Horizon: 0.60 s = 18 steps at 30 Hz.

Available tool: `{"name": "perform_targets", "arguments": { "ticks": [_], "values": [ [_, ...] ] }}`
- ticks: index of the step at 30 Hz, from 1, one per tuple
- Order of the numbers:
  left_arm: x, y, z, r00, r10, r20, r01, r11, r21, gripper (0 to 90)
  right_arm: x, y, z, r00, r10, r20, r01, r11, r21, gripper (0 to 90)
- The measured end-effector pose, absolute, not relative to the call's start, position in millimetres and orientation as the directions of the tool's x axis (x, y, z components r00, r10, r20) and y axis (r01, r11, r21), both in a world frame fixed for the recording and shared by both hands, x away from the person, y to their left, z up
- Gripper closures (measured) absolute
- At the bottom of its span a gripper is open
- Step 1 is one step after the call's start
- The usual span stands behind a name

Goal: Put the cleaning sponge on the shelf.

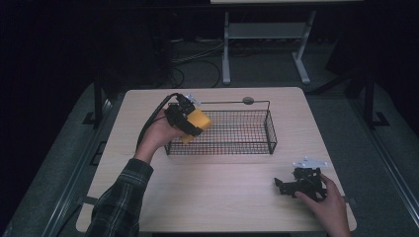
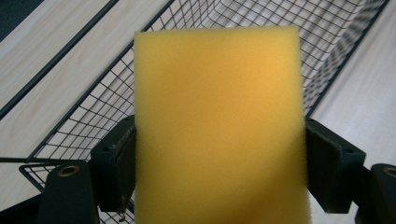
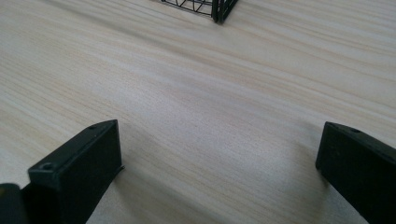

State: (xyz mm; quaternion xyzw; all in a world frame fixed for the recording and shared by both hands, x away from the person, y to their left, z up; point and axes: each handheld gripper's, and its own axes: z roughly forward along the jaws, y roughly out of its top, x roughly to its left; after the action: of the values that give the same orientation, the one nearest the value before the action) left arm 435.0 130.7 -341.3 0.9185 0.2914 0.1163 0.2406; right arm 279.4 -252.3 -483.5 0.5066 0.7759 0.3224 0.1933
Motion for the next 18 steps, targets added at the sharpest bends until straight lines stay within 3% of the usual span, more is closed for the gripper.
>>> {"name": "perform_targets", "arguments": {
  "ticks": [18],
  "values": [
    [469, 137, -366, 0.760, 0.647, 0.061, 0.539, -0.681, 0.496, 22.5, 279, -252, -484, -0.411, 0.911, 0.027, 0.662, 0.278, 0.696, 0.0]
  ]
}}
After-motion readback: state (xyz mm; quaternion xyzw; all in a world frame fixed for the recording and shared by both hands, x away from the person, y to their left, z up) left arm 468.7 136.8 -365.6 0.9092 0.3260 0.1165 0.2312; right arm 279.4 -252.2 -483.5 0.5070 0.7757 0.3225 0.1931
